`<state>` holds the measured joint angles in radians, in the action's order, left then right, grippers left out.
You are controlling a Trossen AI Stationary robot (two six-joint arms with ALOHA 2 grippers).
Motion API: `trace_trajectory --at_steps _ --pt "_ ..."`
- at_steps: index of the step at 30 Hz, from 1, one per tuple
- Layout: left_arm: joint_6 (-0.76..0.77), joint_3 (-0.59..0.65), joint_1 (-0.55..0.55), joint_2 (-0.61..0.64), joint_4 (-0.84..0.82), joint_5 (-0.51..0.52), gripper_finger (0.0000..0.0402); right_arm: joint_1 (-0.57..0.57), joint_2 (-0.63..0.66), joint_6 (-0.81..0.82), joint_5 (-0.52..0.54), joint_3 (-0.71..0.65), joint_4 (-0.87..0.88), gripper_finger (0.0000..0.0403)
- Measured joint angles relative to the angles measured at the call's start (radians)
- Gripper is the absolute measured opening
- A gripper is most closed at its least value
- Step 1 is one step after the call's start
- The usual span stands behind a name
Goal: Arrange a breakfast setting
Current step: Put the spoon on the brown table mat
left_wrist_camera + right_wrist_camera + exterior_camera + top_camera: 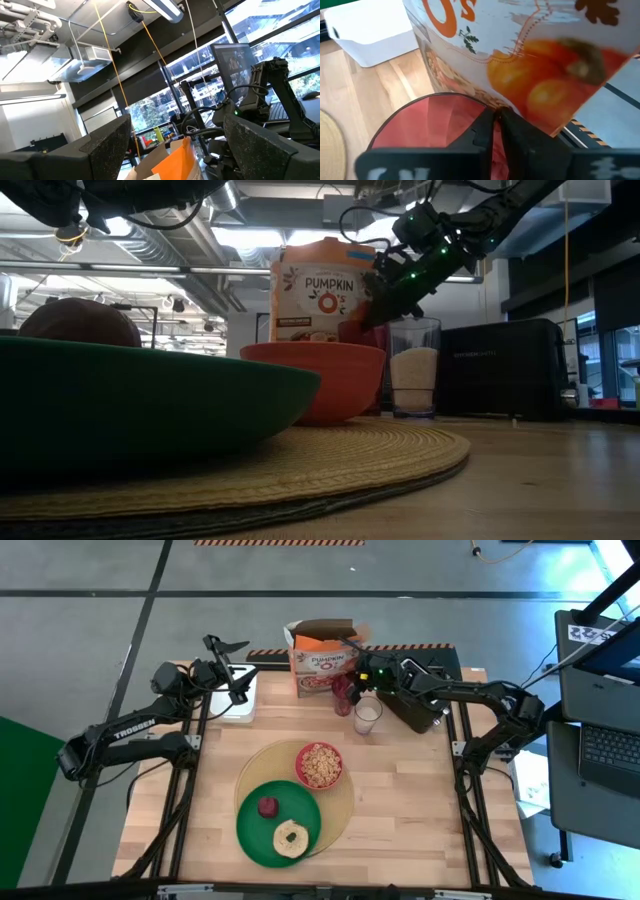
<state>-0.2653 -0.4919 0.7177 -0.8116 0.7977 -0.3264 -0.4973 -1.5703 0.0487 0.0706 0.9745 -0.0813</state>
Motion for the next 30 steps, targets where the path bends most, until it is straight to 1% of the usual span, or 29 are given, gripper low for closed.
trace_trajectory --at_steps 5,8,13,22,27,30 --pt "0.000 0.000 0.000 0.000 0.000 0.000 0.0314 0.000 0.007 -0.003 -0.034 0.000 -0.003 0.0035" --pt "0.000 0.000 0.000 0.000 0.000 0.000 0.0314 0.008 0.010 -0.004 -0.040 -0.001 -0.005 0.0029" --pt "0.000 0.000 0.000 0.000 0.000 0.000 0.0314 0.033 0.023 -0.031 -0.035 0.000 0.004 0.0017" --pt "0.001 0.000 0.000 0.000 0.000 -0.001 0.0314 0.073 0.069 -0.059 0.023 0.000 0.036 0.0020" --pt "0.001 0.000 0.000 0.000 0.000 -0.001 0.0314 0.081 0.094 -0.080 0.022 0.000 0.035 0.0020" --pt "0.002 0.000 0.000 0.000 -0.001 -0.001 0.0314 0.092 0.111 -0.082 0.017 0.000 0.034 0.0013"
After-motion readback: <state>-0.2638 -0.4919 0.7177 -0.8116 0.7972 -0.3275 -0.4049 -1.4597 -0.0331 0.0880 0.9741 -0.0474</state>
